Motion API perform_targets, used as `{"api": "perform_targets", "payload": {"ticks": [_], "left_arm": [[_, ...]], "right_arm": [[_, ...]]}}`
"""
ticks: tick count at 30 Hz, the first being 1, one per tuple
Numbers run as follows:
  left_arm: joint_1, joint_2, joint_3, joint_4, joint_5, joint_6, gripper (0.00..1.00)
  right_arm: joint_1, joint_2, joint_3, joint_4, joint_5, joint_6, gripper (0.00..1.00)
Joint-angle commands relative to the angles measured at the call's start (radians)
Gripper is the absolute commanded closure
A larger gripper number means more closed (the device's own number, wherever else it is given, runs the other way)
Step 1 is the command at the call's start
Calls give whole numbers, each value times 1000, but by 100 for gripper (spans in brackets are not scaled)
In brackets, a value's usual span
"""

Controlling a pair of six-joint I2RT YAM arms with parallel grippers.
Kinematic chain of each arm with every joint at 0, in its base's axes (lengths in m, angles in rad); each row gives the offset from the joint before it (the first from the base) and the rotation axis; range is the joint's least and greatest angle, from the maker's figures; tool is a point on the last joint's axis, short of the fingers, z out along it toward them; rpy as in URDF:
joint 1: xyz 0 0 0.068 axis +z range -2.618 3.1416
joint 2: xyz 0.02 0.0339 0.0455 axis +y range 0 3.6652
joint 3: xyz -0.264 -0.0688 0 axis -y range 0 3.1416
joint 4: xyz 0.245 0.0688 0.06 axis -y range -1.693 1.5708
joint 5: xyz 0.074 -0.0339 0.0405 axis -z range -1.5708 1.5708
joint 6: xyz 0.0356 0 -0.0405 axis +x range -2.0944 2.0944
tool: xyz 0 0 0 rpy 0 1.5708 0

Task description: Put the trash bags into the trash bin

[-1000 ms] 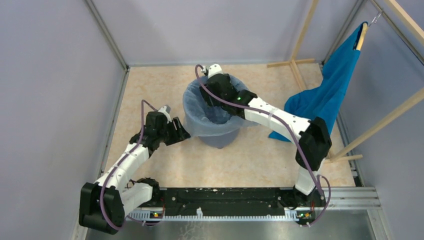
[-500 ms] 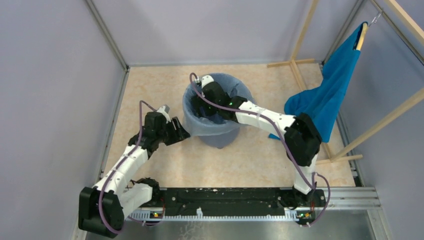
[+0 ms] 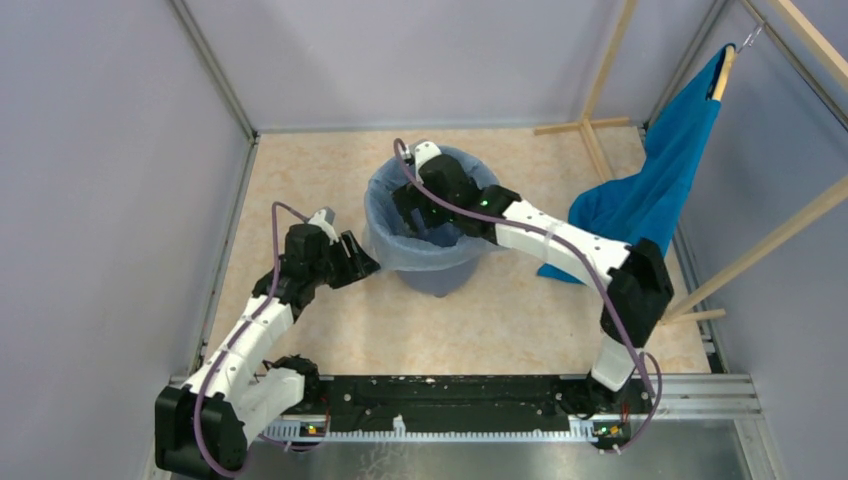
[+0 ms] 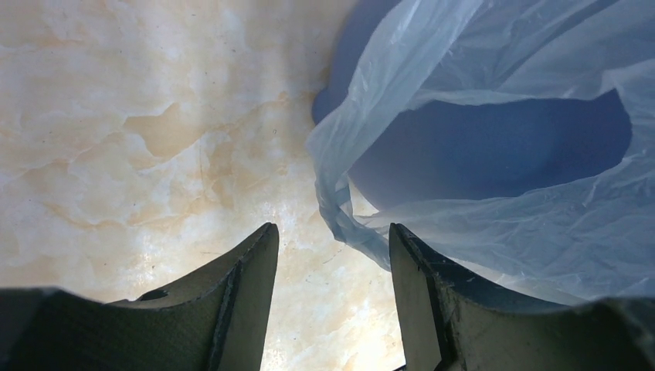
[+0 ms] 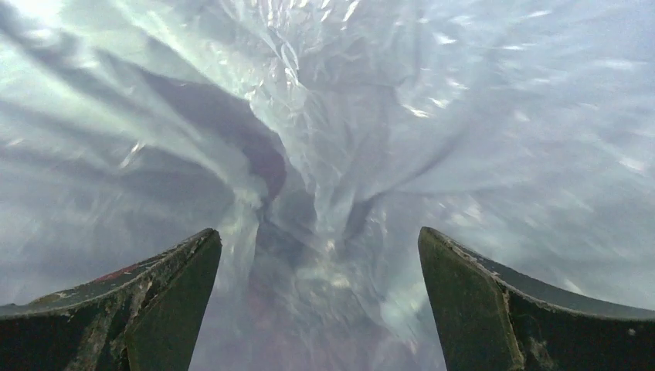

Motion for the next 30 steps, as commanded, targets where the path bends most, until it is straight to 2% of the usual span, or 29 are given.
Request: {"api": "perform_targets", "payload": {"ticks": [1,5,21,30], "left_arm": [[2,-2,-20,53,3,-8,39],[2,6,-31,58,10,-8,39],[2,18,-23,57,6,-12,39],[2,-17,4,18,-39,-1,34]], "right_arm": [[5,-137,-54,-28,20,-24,1],[5,-111,-105,-19,9,-14,1],[3,179,-71,101,-65,33,3],[3,37,9,11,-32,-8,2]]}}
